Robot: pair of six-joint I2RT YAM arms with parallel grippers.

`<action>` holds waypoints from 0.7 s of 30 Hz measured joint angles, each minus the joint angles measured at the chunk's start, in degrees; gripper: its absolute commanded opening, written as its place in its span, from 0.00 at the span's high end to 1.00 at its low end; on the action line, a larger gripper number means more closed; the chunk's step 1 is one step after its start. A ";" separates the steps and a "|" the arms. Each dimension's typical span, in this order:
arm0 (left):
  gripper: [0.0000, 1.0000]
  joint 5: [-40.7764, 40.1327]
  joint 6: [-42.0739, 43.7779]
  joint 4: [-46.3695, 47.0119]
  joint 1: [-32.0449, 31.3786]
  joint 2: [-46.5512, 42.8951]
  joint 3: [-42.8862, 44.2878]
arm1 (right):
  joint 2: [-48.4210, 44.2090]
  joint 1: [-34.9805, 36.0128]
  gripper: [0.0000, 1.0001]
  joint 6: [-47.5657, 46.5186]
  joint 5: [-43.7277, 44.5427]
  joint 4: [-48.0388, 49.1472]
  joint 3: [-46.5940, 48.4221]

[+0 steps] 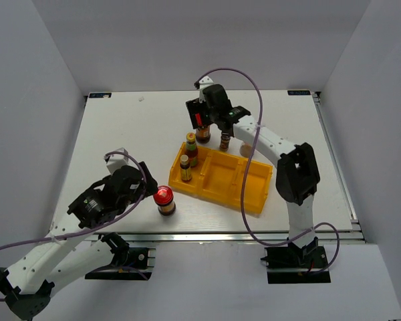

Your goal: Organize the condiment bottles

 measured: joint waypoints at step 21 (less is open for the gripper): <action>0.02 -0.57 1.14 2.38 0.00 1.18 -1.22 | 13.25 0.70 0.18 -1.40 5.88 -4.52 8.98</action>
